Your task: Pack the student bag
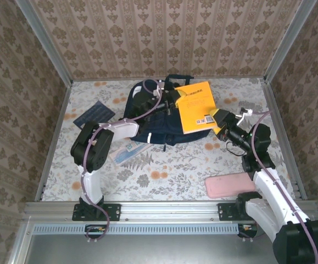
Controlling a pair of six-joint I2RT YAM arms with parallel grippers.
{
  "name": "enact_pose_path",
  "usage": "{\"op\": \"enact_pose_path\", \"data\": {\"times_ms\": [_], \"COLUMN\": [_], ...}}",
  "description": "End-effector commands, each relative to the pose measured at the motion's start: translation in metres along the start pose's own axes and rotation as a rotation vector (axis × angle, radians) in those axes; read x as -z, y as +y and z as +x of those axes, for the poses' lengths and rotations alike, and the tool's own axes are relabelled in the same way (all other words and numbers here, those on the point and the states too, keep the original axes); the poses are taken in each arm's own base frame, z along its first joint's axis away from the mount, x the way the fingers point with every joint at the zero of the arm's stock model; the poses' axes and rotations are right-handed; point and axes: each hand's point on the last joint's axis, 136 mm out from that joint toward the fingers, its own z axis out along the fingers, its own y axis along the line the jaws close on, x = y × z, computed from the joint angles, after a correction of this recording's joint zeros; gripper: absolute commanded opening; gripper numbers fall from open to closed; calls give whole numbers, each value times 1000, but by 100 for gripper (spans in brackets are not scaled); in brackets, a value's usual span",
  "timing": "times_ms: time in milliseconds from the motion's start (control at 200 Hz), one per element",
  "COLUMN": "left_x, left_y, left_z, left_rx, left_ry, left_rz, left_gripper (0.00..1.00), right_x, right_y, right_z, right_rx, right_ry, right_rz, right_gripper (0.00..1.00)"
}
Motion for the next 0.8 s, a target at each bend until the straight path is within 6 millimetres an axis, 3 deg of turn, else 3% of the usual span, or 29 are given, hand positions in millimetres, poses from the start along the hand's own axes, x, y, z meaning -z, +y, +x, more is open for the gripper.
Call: {"op": "enact_pose_path", "data": {"times_ms": [0,155,425,490,645,795], "left_x": [9,5,2,3,5,15], "left_y": [-59,-61,-53,-52,-49,-23], "left_z": [-12,1,19,22,25,21], "left_rx": [-79,-91,-94,-101,-147,-247], "left_ry": [-149,-164,-181,-182,-166,-126], "left_rz": [143,136,113,103,59,-136], "left_gripper": [0,0,0,0,0,43], "right_x": [-1,-12,-27,-29,-25,-1], "right_y": [25,43,54,52,41,11], "right_z": [-7,-5,-19,-23,-30,-37], "right_rx": [-12,27,99,107,134,223], "right_ry": [-90,-109,-194,-212,-252,-294], "right_rz": [-105,-128,-96,-82,-4,249], "right_gripper": [88,88,73,61,18,0]}}
